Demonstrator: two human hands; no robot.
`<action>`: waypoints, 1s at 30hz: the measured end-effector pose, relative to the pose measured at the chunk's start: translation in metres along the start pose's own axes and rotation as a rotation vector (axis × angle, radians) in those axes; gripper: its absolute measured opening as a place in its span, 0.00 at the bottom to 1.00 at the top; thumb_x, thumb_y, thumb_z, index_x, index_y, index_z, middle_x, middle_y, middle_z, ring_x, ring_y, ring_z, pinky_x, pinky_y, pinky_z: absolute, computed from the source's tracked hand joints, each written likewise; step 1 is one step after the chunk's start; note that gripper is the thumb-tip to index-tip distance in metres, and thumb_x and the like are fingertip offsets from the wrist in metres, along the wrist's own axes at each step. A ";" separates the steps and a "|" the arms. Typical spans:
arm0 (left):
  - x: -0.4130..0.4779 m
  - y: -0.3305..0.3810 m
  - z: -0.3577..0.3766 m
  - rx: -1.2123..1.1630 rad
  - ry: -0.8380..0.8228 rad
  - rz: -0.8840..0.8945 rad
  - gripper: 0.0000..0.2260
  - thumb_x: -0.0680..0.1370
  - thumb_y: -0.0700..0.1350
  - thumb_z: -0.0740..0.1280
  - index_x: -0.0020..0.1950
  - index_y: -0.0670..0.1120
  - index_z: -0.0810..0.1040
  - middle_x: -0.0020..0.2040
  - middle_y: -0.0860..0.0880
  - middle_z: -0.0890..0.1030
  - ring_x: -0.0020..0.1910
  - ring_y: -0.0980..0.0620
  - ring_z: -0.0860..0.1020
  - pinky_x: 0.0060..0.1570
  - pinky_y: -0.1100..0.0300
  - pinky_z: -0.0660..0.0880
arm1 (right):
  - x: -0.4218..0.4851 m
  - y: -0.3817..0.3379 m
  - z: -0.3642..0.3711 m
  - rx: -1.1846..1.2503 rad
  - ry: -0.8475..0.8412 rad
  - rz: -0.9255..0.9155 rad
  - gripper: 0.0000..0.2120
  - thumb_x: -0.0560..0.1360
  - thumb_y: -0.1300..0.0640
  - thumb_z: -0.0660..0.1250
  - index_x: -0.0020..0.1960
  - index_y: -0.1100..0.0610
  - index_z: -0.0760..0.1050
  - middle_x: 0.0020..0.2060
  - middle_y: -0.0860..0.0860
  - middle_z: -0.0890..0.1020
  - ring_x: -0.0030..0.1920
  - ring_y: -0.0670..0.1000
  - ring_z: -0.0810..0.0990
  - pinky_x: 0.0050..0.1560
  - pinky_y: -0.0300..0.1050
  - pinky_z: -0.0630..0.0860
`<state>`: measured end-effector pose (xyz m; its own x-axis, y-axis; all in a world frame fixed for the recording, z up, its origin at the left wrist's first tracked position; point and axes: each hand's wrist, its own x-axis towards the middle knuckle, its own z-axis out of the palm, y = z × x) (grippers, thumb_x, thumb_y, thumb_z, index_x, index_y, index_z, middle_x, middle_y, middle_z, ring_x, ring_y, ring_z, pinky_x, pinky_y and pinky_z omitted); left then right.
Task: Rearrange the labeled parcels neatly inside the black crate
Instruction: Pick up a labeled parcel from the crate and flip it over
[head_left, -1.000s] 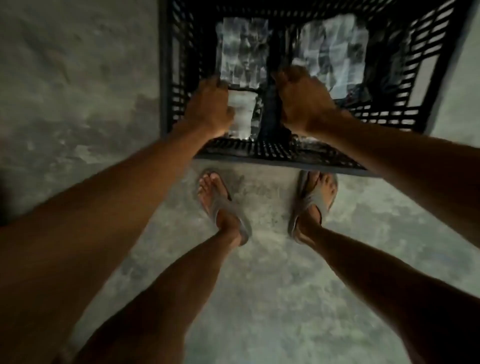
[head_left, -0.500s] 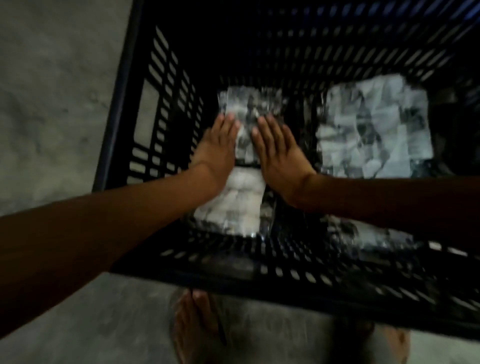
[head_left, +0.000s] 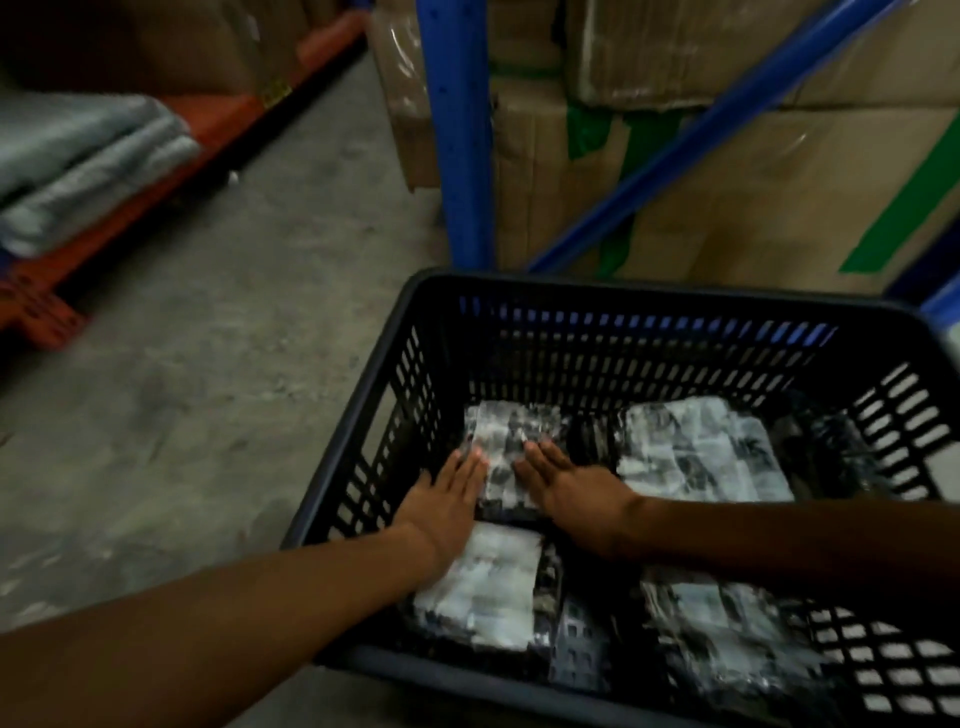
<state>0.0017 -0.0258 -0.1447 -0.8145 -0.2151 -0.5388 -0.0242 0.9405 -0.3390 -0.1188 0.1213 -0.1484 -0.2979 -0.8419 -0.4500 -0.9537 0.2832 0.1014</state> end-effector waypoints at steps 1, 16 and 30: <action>-0.001 0.003 0.004 -0.032 -0.008 -0.013 0.31 0.84 0.43 0.50 0.80 0.39 0.34 0.81 0.44 0.36 0.81 0.44 0.39 0.77 0.43 0.53 | -0.002 0.004 -0.002 0.021 -0.021 -0.041 0.34 0.81 0.65 0.55 0.80 0.62 0.40 0.80 0.63 0.44 0.80 0.62 0.45 0.66 0.58 0.72; -0.034 -0.074 -0.105 -1.515 0.167 0.005 0.18 0.77 0.50 0.70 0.65 0.47 0.77 0.59 0.50 0.82 0.62 0.50 0.79 0.62 0.57 0.74 | -0.058 0.094 -0.115 1.553 0.117 0.130 0.15 0.82 0.53 0.61 0.68 0.46 0.74 0.55 0.50 0.82 0.56 0.52 0.81 0.52 0.50 0.80; 0.004 -0.025 -0.071 -1.660 0.064 -0.493 0.30 0.80 0.59 0.60 0.74 0.38 0.65 0.71 0.40 0.73 0.69 0.41 0.73 0.65 0.51 0.72 | -0.021 0.028 -0.056 1.679 0.214 0.645 0.10 0.75 0.71 0.69 0.51 0.60 0.78 0.46 0.59 0.85 0.48 0.60 0.85 0.48 0.59 0.84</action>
<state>-0.0418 -0.0313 -0.0838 -0.5665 -0.5709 -0.5943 -0.7466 0.0502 0.6634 -0.1416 0.1212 -0.0860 -0.6928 -0.4238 -0.5835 0.3131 0.5520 -0.7728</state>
